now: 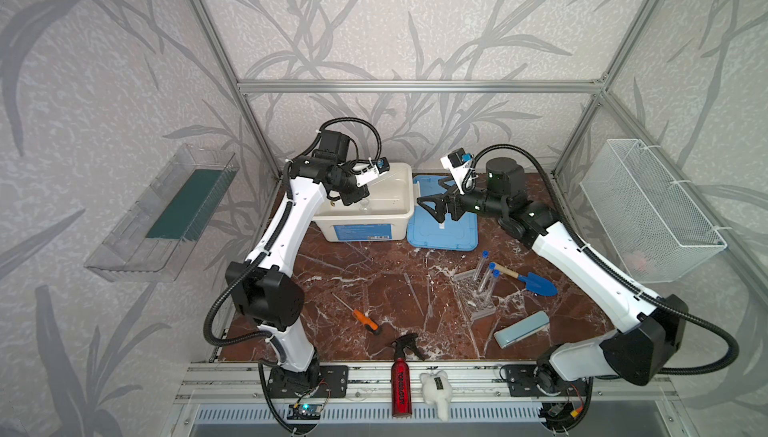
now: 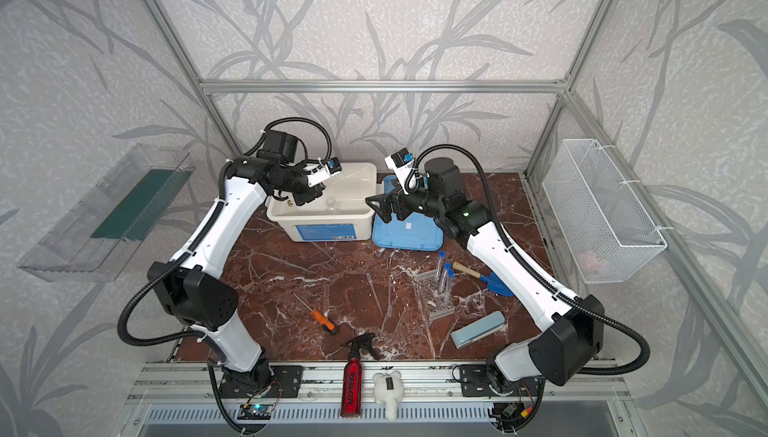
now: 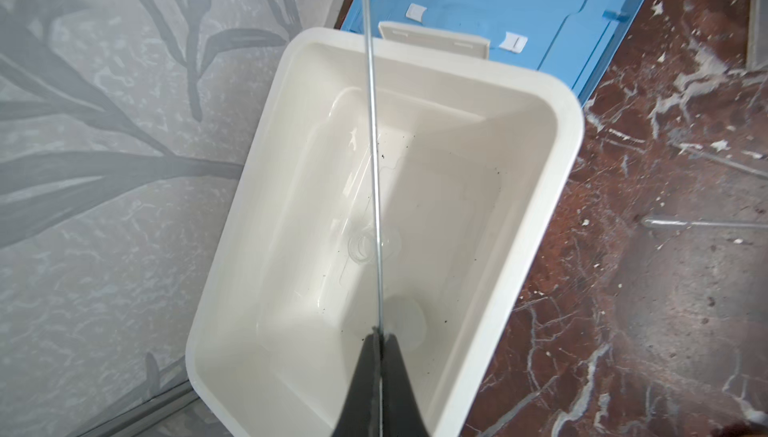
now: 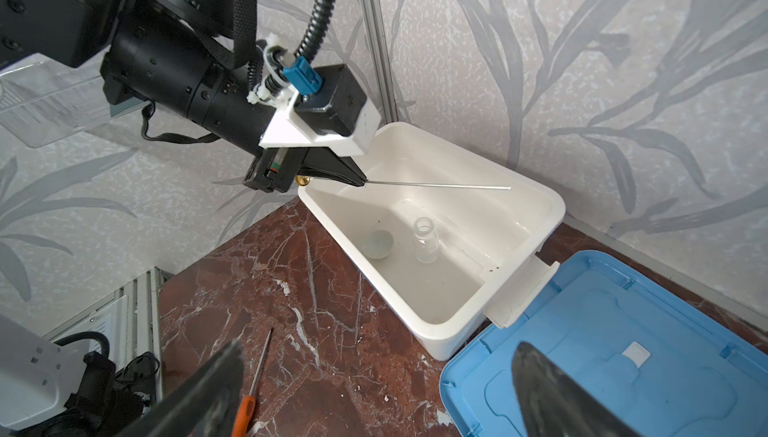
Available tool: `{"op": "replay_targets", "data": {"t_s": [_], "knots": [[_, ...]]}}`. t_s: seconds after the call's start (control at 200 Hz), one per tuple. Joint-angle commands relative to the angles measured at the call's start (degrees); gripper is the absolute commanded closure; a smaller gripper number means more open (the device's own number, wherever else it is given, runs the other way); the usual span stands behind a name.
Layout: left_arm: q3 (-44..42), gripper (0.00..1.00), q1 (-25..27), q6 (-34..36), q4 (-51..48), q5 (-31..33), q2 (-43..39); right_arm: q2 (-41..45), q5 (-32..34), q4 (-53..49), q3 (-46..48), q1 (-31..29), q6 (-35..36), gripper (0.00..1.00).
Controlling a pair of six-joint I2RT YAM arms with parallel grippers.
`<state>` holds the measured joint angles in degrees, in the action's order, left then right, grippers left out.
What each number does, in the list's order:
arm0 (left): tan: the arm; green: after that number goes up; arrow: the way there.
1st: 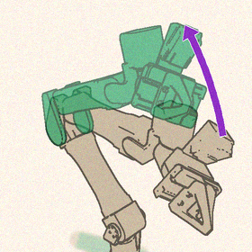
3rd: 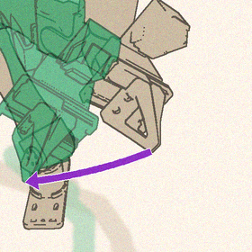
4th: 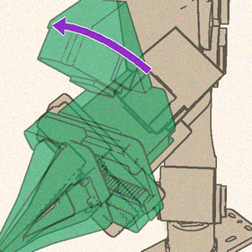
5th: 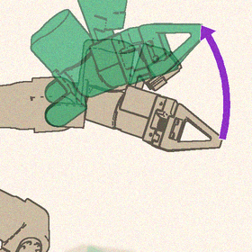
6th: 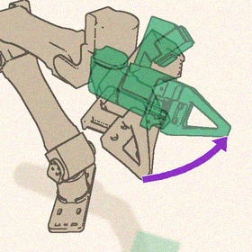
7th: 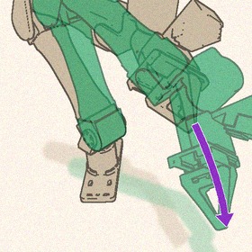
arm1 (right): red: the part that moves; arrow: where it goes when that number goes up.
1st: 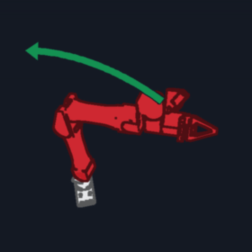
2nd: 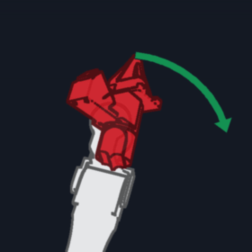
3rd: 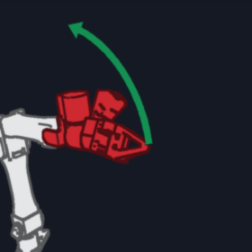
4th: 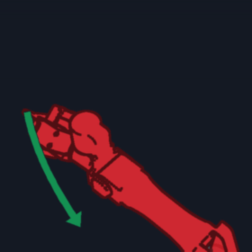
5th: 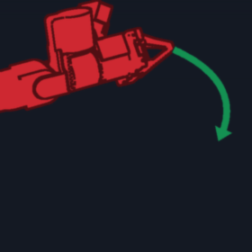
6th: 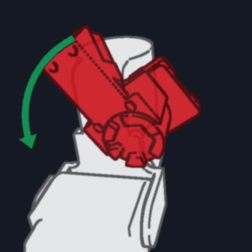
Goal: Organize the chemistry lab equipment
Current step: 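Lift the rod over the bin with left gripper while right gripper reaches the bin, then lower the metal rod into the white bin with the left gripper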
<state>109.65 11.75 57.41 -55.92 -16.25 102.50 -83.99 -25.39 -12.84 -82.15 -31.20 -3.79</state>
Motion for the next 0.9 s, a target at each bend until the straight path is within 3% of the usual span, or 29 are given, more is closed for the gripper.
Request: {"op": "replay_targets", "data": {"t_s": [0.0, 0.145, 0.39, 0.895], "knots": [[3.76, 1.00, -0.79, 9.64, -4.80, -0.59, 3.73, -2.60, -0.85, -4.58, -4.21, 0.26, 2.71, 0.03], [5.08, 1.00, -1.50, 13.15, -6.90, 2.22, 8.32, -6.26, -0.08, -9.11, -9.89, 0.26, 6.59, 0.04], [4.48, 1.00, -2.07, 15.30, -5.34, 1.18, 12.59, -13.47, 0.43, -17.60, -21.55, 0.18, 10.32, 0.04], [6.20, 1.00, -2.68, 17.22, -8.44, 2.64, 20.38, -24.00, 2.01, -25.50, -29.83, -2.24, 15.87, 0.05]]}}
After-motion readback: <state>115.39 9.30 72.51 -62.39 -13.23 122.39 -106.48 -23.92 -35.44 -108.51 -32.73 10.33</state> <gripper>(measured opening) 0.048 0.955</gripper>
